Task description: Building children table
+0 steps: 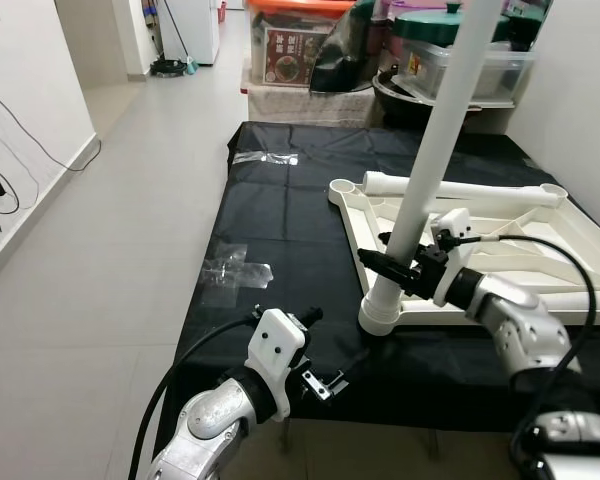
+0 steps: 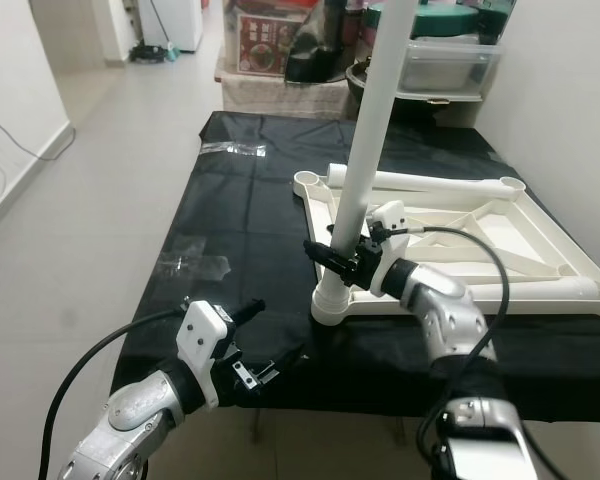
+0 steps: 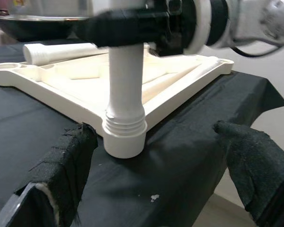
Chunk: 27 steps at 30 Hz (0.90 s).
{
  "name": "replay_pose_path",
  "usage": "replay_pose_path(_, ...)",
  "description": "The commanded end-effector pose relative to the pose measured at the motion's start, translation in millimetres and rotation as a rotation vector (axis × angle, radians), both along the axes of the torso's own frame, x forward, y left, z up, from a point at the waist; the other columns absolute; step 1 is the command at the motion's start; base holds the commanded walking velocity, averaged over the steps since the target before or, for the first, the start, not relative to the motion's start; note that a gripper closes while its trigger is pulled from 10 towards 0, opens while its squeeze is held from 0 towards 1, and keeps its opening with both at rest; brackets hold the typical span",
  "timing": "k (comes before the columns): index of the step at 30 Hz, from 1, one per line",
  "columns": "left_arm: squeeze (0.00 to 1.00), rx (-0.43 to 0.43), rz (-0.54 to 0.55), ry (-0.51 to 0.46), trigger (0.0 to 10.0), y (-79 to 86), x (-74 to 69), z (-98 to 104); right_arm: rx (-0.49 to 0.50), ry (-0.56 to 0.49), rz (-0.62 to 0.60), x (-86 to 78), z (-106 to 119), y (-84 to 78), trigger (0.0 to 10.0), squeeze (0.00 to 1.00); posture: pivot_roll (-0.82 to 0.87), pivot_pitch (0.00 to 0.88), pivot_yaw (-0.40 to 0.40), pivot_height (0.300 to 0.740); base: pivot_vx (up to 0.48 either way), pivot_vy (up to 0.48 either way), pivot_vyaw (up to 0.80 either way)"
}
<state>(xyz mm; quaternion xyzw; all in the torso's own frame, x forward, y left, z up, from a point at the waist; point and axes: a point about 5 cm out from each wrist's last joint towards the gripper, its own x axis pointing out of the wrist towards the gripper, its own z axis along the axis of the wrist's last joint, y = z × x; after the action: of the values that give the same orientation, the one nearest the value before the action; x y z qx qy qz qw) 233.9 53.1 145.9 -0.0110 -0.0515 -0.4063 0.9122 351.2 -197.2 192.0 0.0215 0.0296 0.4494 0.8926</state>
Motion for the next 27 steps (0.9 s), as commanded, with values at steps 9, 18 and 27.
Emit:
replay_pose_path(9, 0.00, 0.015, -0.001, 0.030, 10.0, -0.3, -0.3, -7.4, 0.027, 0.012, 0.315, -6.5, 6.2, 29.5, 0.0, 0.00, 0.14, 0.000, -0.105, 0.740, 0.000, 0.000, 0.00)
replay_pose_path(18, 0.00, 0.016, -0.007, 0.036, 10.0, -1.8, 0.2, -8.7, 0.050, -0.069, -0.105, 16.1, -0.9, 19.9, 0.0, 0.00, 0.13, 0.000, -0.099, 0.740, 0.000, 0.000, 0.00)
replay_pose_path(27, 0.00, 0.014, -0.011, 0.034, 10.0, -1.6, 1.6, -7.0, 0.047, -0.003, -1.046, 13.8, -17.5, -21.2, 0.0, 0.00, 0.09, 0.000, -0.074, 0.740, 0.000, 0.000, 0.00)
